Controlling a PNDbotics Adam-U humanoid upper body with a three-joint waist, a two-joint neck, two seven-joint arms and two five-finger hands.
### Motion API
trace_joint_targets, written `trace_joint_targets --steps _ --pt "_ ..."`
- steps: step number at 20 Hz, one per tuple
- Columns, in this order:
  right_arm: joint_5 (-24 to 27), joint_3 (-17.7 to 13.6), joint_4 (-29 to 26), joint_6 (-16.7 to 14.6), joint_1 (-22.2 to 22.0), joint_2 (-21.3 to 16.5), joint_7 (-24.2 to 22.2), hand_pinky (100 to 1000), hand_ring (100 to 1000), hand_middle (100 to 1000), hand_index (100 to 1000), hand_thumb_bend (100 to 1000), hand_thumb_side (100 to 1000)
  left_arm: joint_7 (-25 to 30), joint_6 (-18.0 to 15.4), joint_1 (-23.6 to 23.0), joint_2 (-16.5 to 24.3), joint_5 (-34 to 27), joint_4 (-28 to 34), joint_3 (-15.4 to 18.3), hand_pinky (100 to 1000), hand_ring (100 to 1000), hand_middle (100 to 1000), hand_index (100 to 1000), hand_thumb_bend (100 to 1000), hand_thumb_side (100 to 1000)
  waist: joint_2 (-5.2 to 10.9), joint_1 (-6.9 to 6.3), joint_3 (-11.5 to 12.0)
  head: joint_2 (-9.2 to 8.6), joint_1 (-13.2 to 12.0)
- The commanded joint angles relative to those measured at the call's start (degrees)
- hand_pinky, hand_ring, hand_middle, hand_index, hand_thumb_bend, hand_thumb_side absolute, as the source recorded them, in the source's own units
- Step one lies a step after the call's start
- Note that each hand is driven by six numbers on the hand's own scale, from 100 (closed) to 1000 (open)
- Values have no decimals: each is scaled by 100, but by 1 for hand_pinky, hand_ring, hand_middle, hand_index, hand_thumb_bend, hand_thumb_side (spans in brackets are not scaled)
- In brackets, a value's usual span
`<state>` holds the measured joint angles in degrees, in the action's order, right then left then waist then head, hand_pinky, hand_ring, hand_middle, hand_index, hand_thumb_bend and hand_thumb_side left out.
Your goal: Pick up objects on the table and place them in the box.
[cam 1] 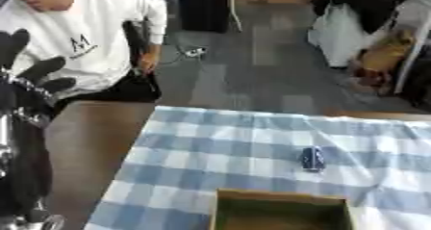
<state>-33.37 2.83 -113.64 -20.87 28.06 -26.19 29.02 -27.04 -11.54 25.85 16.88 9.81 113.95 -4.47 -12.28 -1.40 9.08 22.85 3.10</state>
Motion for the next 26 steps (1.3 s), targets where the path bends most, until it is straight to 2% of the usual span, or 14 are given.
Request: trace_joint_targets --steps 1,5,9,12,15,17,20,23,26 --pt "10 -43 -96 19 93 -48 15 469 623 666 713 100 1000 20 -9 45 131 -12 64 57 685 734 930 982 299 983 78 0 -2 285 59" --pt "9 -45 -96 20 90 -48 18 468 623 665 713 100 1000 21 -11 47 134 -12 64 59 685 734 930 982 299 983 75 4 2 718 75" --pt "7 -47 -96 19 89 -49 23 468 623 665 713 100 1000 20 -11 47 135 -14 64 60 685 734 930 982 299 986 72 6 5 936 48" --pt "8 -44 -96 18 86 -49 27 468 623 665 713 100 1000 22 -15 53 134 -16 64 59 685 734 930 982 300 983 72 8 14 1027 60" --pt "11 -23 -96 42 78 -51 3 465 621 659 713 100 1000 28 -22 64 117 -22 64 55 685 734 929 980 304 980 74 11 63 1100 205" --pt "35 19 -96 148 99 -117 -84 464 621 657 715 100 1000 37 -36 67 103 -24 64 55 685 734 930 982 304 982 86 23 97 1158 367" --pt "61 161 -88 451 269 -447 -429 475 632 665 723 100 1000 33 -29 26 97 -32 64 68 685 735 931 983 306 983 118 35 127 1239 488" --pt "-2 323 155 772 604 -833 -840 598 685 706 750 100 1000 34 -22 -26 110 -64 64 66 683 735 934 987 300 991 140 43 146 1281 475" --pt "-209 516 729 943 1097 -1171 -1141 684 740 774 797 100 1000 57 8 -77 151 -114 64 42 682 736 937 990 292 999 143 54 162 1315 507"
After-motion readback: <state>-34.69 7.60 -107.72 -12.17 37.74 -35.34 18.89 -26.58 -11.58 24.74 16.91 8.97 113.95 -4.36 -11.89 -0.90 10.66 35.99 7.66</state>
